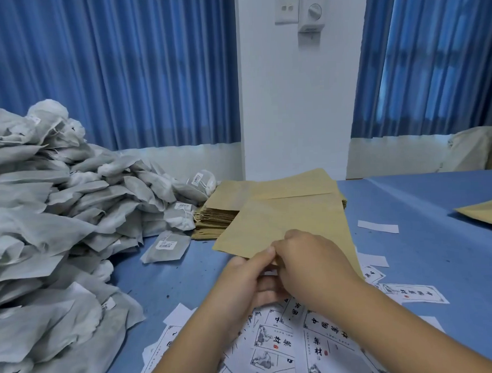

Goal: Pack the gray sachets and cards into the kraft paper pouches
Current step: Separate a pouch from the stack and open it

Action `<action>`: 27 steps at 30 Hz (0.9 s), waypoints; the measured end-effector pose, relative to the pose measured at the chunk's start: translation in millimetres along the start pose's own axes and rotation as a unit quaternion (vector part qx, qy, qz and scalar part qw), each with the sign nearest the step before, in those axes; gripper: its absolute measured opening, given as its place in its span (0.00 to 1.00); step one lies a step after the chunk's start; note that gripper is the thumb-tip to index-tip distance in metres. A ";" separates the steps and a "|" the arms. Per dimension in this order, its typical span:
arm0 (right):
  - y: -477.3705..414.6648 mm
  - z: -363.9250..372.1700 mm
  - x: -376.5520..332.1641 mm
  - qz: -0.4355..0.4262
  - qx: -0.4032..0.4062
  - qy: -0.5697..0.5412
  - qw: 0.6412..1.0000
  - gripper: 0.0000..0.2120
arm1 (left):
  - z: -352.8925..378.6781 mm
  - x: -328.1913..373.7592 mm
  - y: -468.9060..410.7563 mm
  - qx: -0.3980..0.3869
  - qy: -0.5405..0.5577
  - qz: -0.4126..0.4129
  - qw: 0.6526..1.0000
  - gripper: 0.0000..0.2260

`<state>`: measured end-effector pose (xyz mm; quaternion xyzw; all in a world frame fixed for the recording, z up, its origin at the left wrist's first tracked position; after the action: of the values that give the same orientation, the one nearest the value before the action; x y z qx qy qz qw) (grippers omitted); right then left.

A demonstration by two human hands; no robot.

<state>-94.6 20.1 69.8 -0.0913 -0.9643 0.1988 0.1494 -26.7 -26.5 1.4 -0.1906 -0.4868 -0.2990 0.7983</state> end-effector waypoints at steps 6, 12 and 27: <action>8.0 -5.9 -26.0 -0.060 -0.017 0.035 0.997 0.07 | 10.3 4.8 8.0 0.051 0.020 0.011 0.998 0.17; 18.3 -27.3 -34.1 -0.086 -0.007 0.016 0.996 0.06 | -3.8 11.3 8.5 0.106 0.119 0.040 0.986 0.18; 20.1 19.7 -5.2 0.011 -0.099 -0.318 0.943 0.03 | -16.7 -15.0 4.4 0.084 0.024 -0.071 0.994 0.20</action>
<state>-93.8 30.0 43.0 -0.0483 -0.9754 0.1226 -0.1767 -17.9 -28.8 -19.6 -0.0805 -0.5034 -0.3175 0.7996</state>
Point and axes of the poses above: each hand's wrist, its own y-axis away from the middle knuckle, its own z-axis out of the palm, x = y × z, the point moved 9 cm from there along -y, towards the middle knuckle, and after that the axes turned 13 degrees about y, right-handed, at the moved point
